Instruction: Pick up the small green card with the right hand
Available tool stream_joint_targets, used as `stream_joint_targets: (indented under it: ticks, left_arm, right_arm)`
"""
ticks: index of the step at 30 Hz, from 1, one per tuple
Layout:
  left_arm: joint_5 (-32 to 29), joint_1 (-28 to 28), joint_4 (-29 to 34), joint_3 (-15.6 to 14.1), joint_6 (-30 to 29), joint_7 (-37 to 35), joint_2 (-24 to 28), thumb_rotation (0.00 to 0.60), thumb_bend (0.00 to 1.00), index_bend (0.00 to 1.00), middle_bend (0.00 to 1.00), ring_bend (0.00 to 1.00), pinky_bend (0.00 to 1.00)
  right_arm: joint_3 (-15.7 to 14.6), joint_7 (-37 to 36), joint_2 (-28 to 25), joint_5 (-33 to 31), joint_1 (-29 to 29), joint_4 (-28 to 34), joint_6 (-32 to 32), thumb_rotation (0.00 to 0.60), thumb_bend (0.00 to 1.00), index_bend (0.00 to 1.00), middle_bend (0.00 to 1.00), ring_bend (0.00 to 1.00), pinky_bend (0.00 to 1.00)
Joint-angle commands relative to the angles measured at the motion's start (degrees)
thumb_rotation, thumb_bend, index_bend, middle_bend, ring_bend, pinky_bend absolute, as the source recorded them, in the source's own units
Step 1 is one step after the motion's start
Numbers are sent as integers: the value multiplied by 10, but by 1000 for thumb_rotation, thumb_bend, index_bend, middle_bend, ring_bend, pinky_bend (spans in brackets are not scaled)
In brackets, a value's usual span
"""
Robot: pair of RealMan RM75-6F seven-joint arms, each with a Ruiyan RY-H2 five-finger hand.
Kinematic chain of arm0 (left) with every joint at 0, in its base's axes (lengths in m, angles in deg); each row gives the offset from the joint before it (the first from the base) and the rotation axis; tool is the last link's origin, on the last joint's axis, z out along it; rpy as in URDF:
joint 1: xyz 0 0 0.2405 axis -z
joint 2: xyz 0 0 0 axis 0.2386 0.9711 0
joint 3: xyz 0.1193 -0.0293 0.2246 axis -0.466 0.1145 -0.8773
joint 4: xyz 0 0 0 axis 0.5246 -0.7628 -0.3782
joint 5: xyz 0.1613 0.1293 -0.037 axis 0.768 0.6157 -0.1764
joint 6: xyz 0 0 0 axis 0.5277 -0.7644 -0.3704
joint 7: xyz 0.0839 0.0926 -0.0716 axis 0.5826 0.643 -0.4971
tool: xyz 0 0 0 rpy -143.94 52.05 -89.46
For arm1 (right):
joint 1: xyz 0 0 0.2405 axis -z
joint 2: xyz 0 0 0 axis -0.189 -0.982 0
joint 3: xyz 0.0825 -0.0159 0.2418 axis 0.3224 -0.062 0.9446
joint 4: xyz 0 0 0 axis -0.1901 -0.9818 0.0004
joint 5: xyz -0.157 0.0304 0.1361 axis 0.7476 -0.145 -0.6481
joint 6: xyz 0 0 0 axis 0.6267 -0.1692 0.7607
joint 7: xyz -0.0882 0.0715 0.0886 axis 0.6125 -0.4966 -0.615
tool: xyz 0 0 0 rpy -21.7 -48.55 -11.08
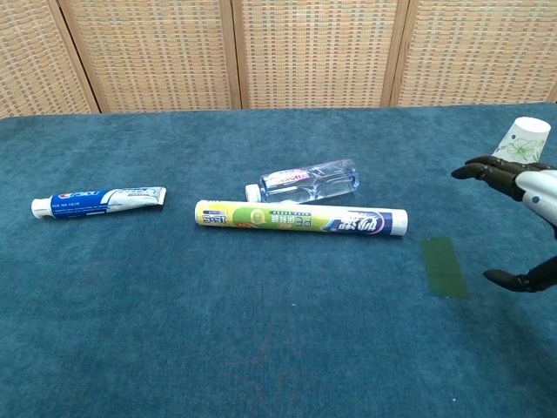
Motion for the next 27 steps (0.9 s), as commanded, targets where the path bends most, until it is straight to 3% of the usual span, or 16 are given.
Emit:
stream_joint_targets:
  ticks: [1, 12, 16, 27]
  left_arm:
    - [-1, 1, -1, 0, 2, -3, 0, 600, 56, 0, 0, 0, 0]
    - [-6, 3, -6, 2, 6, -13, 1, 600, 56, 0, 0, 0, 0]
    - [-5, 3, -5, 2, 6, -12, 0, 600, 56, 0, 0, 0, 0]
    - [-1, 3, -2, -2, 5, -3, -2, 600, 57, 0, 0, 0, 0]
  right_arm:
    - [1, 12, 23, -15, -4, -13, -2, 600, 311, 29, 0, 0, 0]
    - [0, 18, 68, -53, -16, -61, 10, 600, 309, 29, 0, 0, 0]
    - [3, 6, 75, -55, -19, -76, 9, 600, 260, 29, 0, 0, 0]
    - [7, -25, 85, -57, -22, -99, 1, 600, 260, 29, 0, 0, 0]
